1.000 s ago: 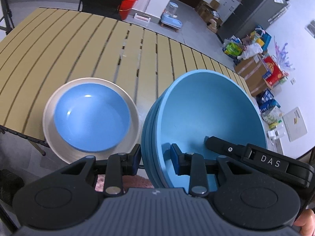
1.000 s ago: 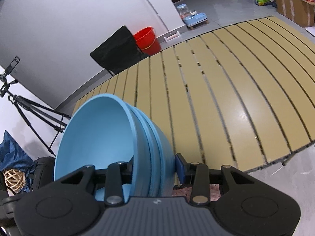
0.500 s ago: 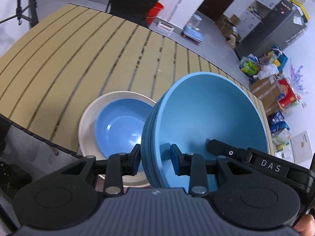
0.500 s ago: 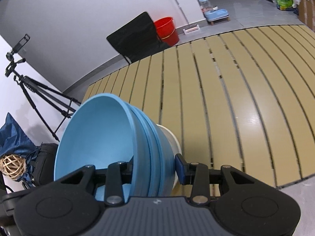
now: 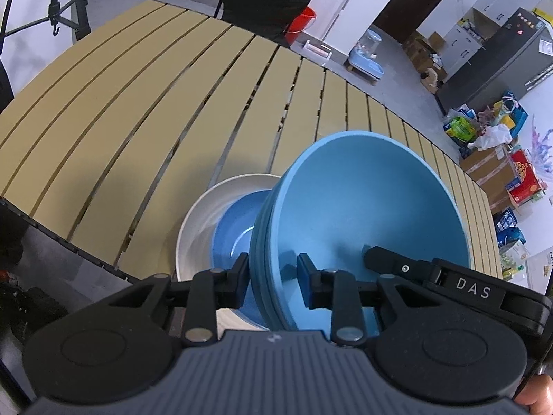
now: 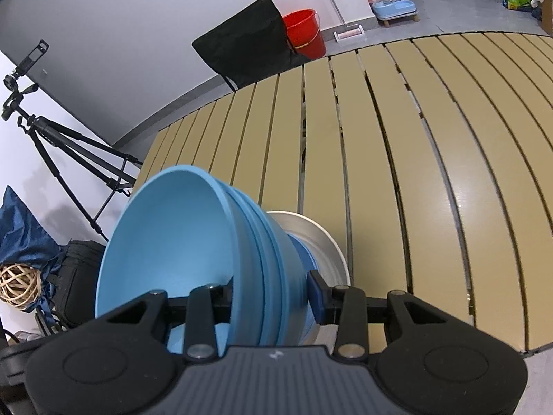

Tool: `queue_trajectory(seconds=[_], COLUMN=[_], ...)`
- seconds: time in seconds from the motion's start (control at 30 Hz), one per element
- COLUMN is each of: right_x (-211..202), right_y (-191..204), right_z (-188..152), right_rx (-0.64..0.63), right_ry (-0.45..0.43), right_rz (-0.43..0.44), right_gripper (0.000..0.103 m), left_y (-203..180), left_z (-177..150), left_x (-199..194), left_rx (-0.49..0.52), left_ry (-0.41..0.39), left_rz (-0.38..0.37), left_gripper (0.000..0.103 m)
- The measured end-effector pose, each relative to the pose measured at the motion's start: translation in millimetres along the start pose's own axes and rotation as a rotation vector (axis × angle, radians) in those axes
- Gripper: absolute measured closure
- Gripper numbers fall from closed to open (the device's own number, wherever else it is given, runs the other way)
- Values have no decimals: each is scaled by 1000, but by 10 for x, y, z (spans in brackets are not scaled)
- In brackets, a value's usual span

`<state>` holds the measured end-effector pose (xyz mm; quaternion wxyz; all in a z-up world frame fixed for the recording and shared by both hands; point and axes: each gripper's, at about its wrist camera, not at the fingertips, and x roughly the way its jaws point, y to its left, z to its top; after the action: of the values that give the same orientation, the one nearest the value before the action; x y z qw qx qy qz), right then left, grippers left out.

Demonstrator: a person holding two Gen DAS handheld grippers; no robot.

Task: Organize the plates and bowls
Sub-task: 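Lower the bowl stack onto the plates and open both grippers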

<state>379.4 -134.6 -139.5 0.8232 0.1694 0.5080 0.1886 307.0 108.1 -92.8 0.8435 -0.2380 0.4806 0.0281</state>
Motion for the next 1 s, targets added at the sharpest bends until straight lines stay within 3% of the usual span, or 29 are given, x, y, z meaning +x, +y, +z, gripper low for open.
queue_trajectory(seconds=[0.6,1.0], right_x=[448,538], right_y=[-10,-74], right_z=[73,48], right_rx=[-7,-17], right_ry=[48,34], right_rz=[19,39], right_gripper=[67,66], left_y=[142,126], left_z=[46,46], left_x=[267,317], left_rx=[-15,5], left_ry=[28,18], left_rz=[55,58], left_gripper=[73,72])
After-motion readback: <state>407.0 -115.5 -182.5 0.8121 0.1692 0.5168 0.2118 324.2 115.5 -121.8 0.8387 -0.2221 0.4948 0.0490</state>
